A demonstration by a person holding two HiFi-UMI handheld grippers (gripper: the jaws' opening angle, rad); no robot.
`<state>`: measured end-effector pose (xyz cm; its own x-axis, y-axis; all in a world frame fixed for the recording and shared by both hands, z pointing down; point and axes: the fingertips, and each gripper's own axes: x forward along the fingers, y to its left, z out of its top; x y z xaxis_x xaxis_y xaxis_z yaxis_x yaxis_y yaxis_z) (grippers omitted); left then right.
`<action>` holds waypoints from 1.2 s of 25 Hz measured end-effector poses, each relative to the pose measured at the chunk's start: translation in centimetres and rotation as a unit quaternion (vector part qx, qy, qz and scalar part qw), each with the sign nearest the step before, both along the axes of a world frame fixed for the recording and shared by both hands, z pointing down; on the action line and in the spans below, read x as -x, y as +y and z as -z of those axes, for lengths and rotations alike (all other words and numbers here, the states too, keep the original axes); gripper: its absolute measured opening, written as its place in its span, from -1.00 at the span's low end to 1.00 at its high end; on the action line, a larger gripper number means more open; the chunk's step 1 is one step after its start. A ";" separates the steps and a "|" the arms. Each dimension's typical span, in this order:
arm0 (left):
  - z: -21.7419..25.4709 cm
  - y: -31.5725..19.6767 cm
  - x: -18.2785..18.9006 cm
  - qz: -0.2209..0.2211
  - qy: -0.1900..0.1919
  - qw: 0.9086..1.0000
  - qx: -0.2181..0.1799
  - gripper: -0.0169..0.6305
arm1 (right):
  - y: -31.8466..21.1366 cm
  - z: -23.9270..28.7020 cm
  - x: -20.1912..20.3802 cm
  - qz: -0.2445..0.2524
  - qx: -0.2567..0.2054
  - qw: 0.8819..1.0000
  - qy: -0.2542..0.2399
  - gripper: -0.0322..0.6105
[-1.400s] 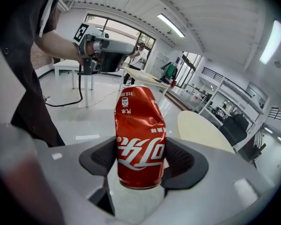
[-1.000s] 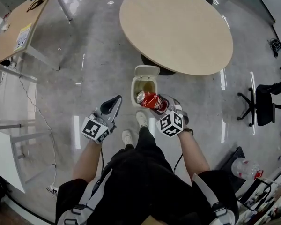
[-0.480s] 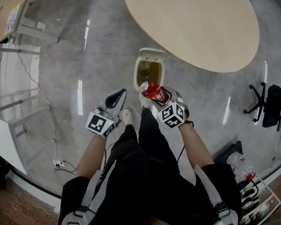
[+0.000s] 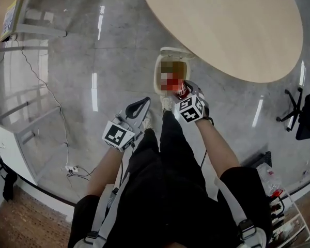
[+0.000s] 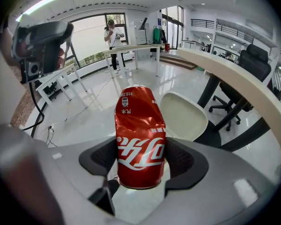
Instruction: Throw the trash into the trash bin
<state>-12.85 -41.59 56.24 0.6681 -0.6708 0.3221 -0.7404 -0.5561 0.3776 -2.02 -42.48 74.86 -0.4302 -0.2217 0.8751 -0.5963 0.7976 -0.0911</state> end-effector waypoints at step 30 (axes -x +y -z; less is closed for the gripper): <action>8.8 1.1 4.5 0.004 0.002 0.995 -0.105 -0.95 | -3.2 17.4 -1.2 -0.124 -0.206 0.964 -0.116 -0.27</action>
<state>-17.34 -40.51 47.46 0.6630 -0.7286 0.1719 -0.7441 -0.6163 0.2577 -0.82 -45.69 57.44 -0.4918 -0.6515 0.5777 -0.7756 0.6293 0.0494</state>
